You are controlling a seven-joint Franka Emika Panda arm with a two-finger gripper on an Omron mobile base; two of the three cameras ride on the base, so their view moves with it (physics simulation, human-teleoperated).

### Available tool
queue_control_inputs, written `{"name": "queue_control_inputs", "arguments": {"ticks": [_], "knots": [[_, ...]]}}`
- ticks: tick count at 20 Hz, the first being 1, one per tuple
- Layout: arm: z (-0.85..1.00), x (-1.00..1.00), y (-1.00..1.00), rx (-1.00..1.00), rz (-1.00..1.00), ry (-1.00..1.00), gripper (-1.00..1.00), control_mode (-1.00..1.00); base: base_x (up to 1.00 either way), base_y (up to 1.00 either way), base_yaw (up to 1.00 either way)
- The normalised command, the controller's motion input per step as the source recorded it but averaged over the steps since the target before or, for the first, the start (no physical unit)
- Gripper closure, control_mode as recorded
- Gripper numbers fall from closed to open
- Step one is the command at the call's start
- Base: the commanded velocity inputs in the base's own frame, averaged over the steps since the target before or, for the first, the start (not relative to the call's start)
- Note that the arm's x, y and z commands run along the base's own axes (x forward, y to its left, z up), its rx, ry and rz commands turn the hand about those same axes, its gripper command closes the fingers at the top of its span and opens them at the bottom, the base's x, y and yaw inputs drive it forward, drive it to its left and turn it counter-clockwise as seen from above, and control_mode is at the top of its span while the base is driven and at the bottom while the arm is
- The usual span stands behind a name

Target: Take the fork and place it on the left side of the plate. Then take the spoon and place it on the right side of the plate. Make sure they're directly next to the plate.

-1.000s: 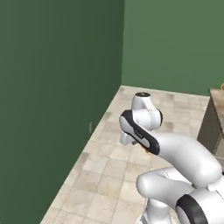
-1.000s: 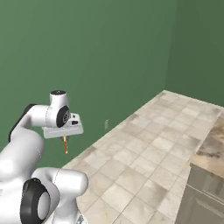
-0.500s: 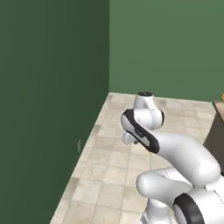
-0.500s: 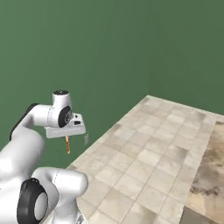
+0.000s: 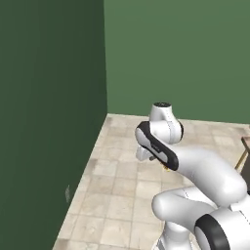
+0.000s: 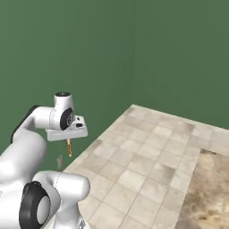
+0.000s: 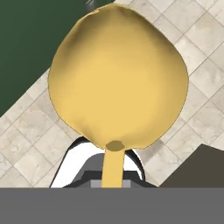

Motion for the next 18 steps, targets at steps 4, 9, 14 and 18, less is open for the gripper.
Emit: {"name": "queue_control_inputs", "arguments": {"ticks": [4,9,14,18], "knots": [[0.0,0.0,0.0,0.0,0.0,0.0,1.0,1.0,1.0,-0.26,-0.26],[0.0,0.0,0.0,0.0,0.0,0.0,1.0,1.0,1.0,-0.16,-0.38],[0.0,0.0,0.0,0.0,0.0,0.0,1.0,1.0,1.0,-0.1,-0.39],[0.0,0.0,0.0,0.0,0.0,0.0,1.0,1.0,1.0,-0.08,-0.43]]}}
